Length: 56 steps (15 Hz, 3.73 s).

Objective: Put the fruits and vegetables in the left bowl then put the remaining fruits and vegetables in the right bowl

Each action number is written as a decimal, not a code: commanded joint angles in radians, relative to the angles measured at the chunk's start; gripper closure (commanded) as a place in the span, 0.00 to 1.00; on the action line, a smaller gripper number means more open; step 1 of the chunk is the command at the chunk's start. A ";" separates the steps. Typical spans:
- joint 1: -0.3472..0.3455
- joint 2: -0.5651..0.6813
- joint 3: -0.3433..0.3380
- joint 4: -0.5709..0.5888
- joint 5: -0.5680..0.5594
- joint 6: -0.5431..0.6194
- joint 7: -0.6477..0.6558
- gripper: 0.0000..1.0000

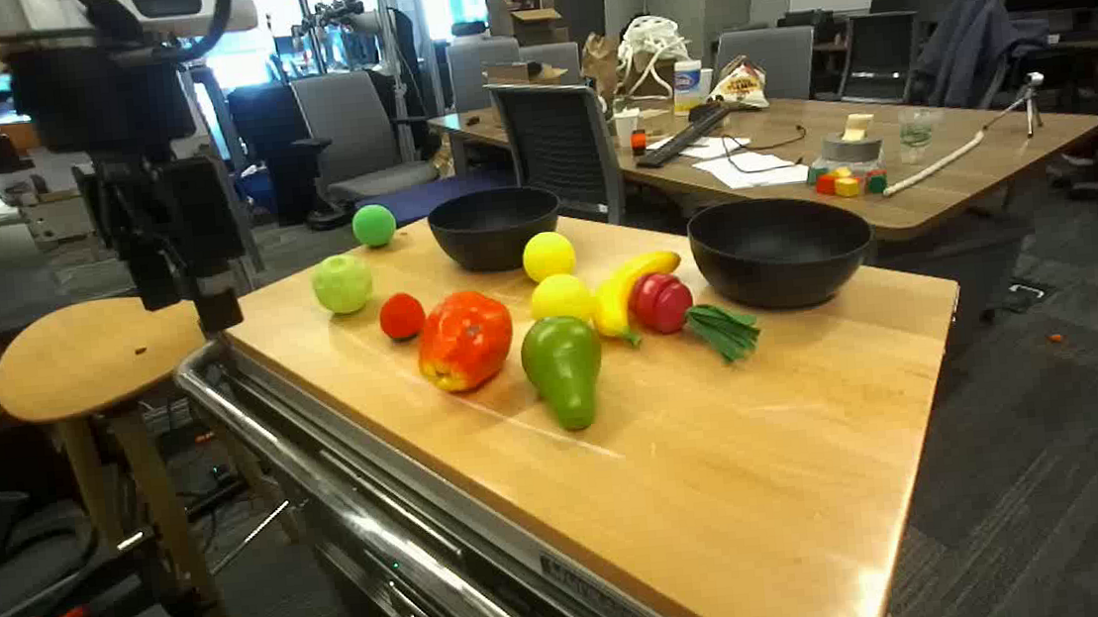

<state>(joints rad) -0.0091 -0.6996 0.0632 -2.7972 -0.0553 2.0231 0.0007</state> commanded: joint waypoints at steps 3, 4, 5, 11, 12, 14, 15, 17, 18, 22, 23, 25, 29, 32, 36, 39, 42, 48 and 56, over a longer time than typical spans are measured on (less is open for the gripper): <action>0.011 0.001 -0.010 0.002 -0.007 -0.002 0.006 0.00; 0.011 0.001 -0.010 0.002 -0.007 -0.002 0.006 0.00; 0.011 0.001 -0.010 0.002 -0.007 -0.002 0.006 0.00; 0.022 -0.043 -0.012 0.011 0.006 0.069 0.006 0.00; 0.032 -0.059 -0.017 0.061 0.029 0.046 0.007 0.00; 0.040 -0.077 -0.011 0.163 0.040 0.019 0.007 0.00; 0.039 -0.067 -0.002 0.217 0.017 0.031 -0.006 0.00; 0.047 -0.033 0.006 0.333 -0.002 0.058 -0.025 0.00; 0.054 -0.004 0.004 0.391 0.012 0.093 -0.019 0.00; 0.063 -0.002 0.001 0.425 0.024 0.151 -0.010 0.00; 0.067 0.022 0.002 0.452 0.025 0.160 -0.010 0.00; 0.068 0.056 0.002 0.473 0.026 0.165 -0.010 0.00; 0.131 0.148 -0.040 0.551 0.083 0.109 -0.121 0.00; 0.188 0.312 -0.076 0.643 0.188 0.088 -0.228 0.00; 0.192 0.542 -0.025 0.810 0.179 -0.048 -0.261 0.00; 0.170 0.530 -0.003 0.761 0.186 -0.028 -0.251 0.00; 0.168 0.589 0.005 0.824 0.184 -0.058 -0.254 0.00; 0.179 0.673 0.034 0.790 0.267 0.238 -0.137 0.00; 0.214 0.932 0.089 0.911 0.007 0.243 0.010 0.00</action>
<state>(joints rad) 0.1867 0.1420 0.1477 -1.9649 0.0504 2.2507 -0.0484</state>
